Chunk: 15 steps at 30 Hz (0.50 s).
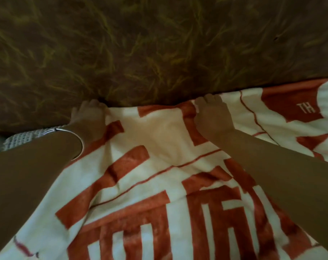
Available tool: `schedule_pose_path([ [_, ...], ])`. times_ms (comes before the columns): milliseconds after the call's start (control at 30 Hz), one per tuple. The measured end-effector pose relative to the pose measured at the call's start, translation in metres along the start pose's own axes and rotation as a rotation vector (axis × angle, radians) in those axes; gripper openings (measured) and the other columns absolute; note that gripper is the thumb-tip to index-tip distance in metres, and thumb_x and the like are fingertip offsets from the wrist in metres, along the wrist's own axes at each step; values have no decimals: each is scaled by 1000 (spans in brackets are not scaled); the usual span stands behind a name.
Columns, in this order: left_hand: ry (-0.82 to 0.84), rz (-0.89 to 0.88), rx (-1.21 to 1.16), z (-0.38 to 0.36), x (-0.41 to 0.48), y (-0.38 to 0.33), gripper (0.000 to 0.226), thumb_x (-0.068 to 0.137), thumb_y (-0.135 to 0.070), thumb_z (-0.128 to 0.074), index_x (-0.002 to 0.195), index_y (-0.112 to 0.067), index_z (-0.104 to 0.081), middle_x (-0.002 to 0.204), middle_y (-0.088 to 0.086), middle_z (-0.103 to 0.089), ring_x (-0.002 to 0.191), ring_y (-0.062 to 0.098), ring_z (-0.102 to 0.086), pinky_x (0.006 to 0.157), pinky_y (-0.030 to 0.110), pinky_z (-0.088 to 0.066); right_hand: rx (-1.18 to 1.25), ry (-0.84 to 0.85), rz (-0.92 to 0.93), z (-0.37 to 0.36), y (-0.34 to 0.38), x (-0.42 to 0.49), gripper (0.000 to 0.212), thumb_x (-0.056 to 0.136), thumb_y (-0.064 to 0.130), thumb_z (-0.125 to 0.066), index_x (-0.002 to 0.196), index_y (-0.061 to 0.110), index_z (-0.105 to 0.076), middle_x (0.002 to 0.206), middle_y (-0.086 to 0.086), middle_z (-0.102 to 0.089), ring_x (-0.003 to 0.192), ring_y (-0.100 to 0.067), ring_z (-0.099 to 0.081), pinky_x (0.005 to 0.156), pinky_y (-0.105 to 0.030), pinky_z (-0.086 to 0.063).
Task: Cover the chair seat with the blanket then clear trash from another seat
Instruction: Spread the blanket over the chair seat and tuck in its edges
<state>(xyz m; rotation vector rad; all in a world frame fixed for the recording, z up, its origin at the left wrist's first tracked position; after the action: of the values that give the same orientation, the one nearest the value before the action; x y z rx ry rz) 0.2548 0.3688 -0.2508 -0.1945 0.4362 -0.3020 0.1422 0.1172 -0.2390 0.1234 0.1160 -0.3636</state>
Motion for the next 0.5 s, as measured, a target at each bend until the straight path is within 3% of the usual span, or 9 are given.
schedule_pose_path([
  [100,24,41,60,-2,0,-13,40,92,-27,-51,121,0,-47,124,25,-51,119,42,-46,103,49,-35,9,22,-45,-8,1,-4,41,91,15,-44,131,8,-43,135,-15,-46,116,-33,-46,95,-41,-41],
  [300,57,-35,192,-1,12,-15,28,92,-20,-48,113,-2,-43,112,27,-57,102,43,-56,88,46,-45,21,143,-38,-15,-1,2,37,94,16,-41,129,4,-45,134,-15,-46,118,-33,-45,99,-40,-40],
  [433,-176,-164,389,7,23,-9,24,88,-7,-48,110,2,-54,111,29,-52,105,44,-49,84,50,-43,-26,234,-43,-16,-4,7,43,96,18,-39,137,6,-39,149,-15,-33,131,-34,-35,105,-43,-35],
  [500,-186,-221,489,-1,22,-4,26,88,-9,-51,110,3,-57,109,29,-51,103,45,-49,83,52,-44,-76,265,-43,-18,-4,9,41,97,19,-38,135,7,-41,149,-14,-32,130,-34,-35,104,-43,-35],
])
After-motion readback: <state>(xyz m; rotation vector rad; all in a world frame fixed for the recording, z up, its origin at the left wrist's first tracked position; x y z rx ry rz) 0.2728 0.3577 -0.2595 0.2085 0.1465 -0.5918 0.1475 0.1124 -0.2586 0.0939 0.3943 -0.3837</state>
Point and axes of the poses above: each hand's wrist, its own x-axis towards the middle knuckle, its own z-axis out of the back of the hand, y = z × x, the point moved 1 cm from there along x, towards the middle knuckle
